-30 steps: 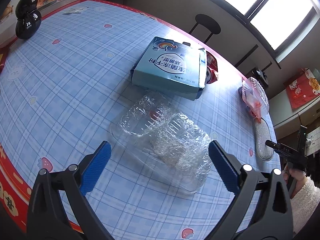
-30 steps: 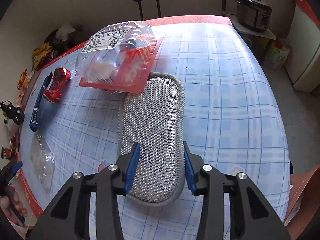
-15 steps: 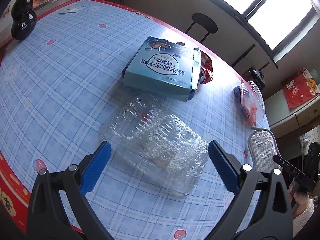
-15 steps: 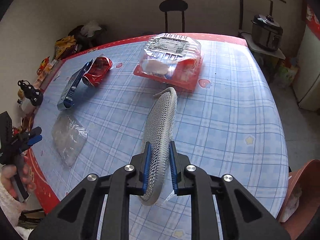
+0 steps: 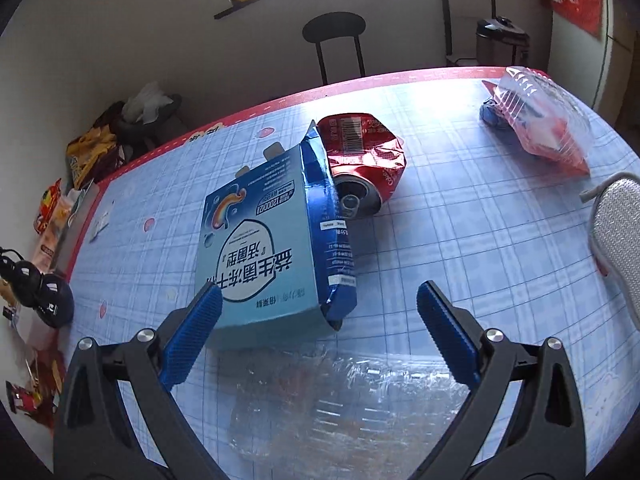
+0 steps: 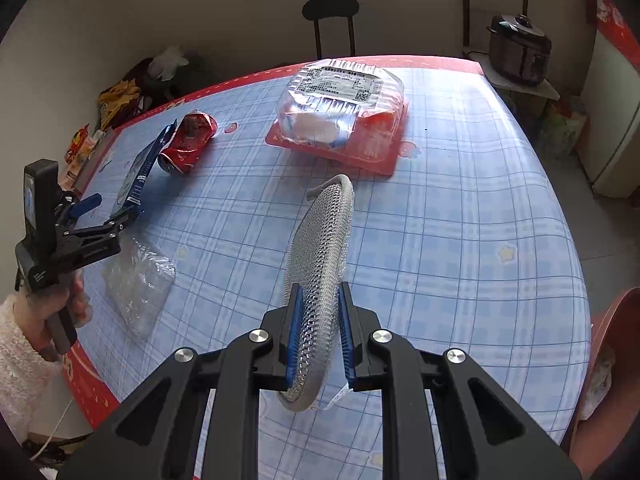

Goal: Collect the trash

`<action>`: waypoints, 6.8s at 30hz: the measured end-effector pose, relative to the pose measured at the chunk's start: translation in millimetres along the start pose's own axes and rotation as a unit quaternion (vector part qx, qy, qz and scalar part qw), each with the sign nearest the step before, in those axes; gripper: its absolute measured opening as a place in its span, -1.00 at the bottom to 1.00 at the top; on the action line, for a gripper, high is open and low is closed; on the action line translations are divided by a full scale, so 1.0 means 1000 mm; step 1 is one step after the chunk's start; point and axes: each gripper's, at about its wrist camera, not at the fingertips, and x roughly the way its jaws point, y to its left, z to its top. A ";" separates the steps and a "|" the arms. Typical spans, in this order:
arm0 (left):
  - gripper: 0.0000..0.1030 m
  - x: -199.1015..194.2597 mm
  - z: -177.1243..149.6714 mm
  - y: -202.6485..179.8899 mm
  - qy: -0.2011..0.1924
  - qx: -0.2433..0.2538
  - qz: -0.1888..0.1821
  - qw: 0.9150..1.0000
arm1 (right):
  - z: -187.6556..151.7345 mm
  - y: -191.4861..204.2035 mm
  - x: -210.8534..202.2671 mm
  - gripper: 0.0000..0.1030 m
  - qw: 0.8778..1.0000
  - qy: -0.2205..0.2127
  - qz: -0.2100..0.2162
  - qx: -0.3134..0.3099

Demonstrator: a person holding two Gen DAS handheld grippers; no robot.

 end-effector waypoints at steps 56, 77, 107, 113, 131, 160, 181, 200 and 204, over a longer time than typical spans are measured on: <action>-0.57 -0.228 -0.055 0.067 -0.097 -0.238 -0.268 0.928 | -0.062 -0.006 -0.191 -0.66 0.980 -0.194 -0.027 0.026; -0.57 -0.290 0.026 -0.181 -0.091 -0.038 -0.438 0.894 | -0.207 -0.149 -0.352 -0.66 0.921 -0.298 -0.177 0.178; 0.69 -0.307 0.085 -0.378 -0.157 0.054 -0.446 0.880 | -0.270 -0.231 -0.403 -0.66 0.887 -0.312 -0.245 0.236; 0.89 -0.312 0.074 -0.298 -0.195 0.037 -0.382 0.903 | -0.231 -0.227 -0.390 -0.66 0.896 -0.313 -0.240 0.205; 0.89 -0.277 0.011 -0.081 -0.159 -0.120 -0.194 0.961 | -0.126 -0.247 -0.330 -0.52 0.921 -0.277 -0.205 0.183; 0.89 -0.194 -0.106 0.084 -0.063 -0.267 -0.112 0.955 | -0.056 -0.076 -0.202 0.77 0.980 -0.161 -0.104 0.055; 0.88 0.008 0.045 0.032 -0.052 -0.045 -0.132 0.989 | 0.020 -0.009 -0.098 0.77 0.987 -0.102 -0.112 0.045; 0.89 0.117 0.105 0.038 0.039 -0.155 -0.240 0.958 | 0.053 -0.018 -0.047 0.77 0.991 -0.070 -0.103 0.050; 0.89 0.130 0.101 0.047 0.060 -0.190 -0.257 0.946 | 0.053 -0.019 -0.039 0.77 0.992 -0.063 -0.099 0.051</action>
